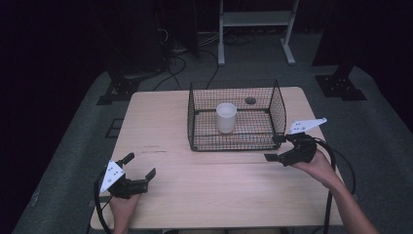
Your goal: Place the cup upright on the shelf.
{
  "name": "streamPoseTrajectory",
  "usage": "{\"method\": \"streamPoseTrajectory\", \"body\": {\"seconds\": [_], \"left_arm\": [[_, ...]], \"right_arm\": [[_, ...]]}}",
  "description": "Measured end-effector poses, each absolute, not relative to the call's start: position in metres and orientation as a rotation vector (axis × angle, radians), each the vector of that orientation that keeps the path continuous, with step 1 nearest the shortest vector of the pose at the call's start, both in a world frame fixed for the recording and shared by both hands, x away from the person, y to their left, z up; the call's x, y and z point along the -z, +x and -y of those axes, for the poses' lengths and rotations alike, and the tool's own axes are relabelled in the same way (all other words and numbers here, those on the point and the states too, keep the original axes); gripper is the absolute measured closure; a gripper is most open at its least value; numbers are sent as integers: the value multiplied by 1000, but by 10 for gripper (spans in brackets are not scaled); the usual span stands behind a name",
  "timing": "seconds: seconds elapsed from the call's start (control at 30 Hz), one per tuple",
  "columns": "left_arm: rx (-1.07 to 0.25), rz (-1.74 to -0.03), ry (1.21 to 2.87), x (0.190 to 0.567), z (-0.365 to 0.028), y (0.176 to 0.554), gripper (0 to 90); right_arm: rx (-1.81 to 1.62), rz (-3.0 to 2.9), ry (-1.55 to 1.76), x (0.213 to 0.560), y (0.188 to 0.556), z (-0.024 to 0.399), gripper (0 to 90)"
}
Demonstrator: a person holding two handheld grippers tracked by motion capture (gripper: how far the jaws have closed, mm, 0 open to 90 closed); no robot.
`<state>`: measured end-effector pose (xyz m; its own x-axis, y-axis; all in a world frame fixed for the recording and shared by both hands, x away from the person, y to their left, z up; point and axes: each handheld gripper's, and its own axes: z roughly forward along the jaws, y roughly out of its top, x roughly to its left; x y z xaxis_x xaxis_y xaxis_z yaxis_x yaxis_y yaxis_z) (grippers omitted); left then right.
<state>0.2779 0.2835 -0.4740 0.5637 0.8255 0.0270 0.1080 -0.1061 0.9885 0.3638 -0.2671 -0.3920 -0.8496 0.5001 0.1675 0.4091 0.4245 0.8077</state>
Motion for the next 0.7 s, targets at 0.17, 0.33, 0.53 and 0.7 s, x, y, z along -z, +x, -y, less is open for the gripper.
{"method": "streamPoseTrajectory", "body": {"seconds": [0.17,0.33,0.53,0.7], "left_arm": [[-736,-811,1583,474,-284,278,0],[-737,-812,1582,474,-284,278,0],[-737,-812,1582,474,-284,278,0],[-738,-811,1582,474,-284,278,0]], "right_arm": [[-1422,-2562,829,397,360,271,136],[-1409,-2561,845,400,357,275,136],[-1418,-2538,848,400,353,279,136],[-1415,-2536,865,406,349,283,136]]}}
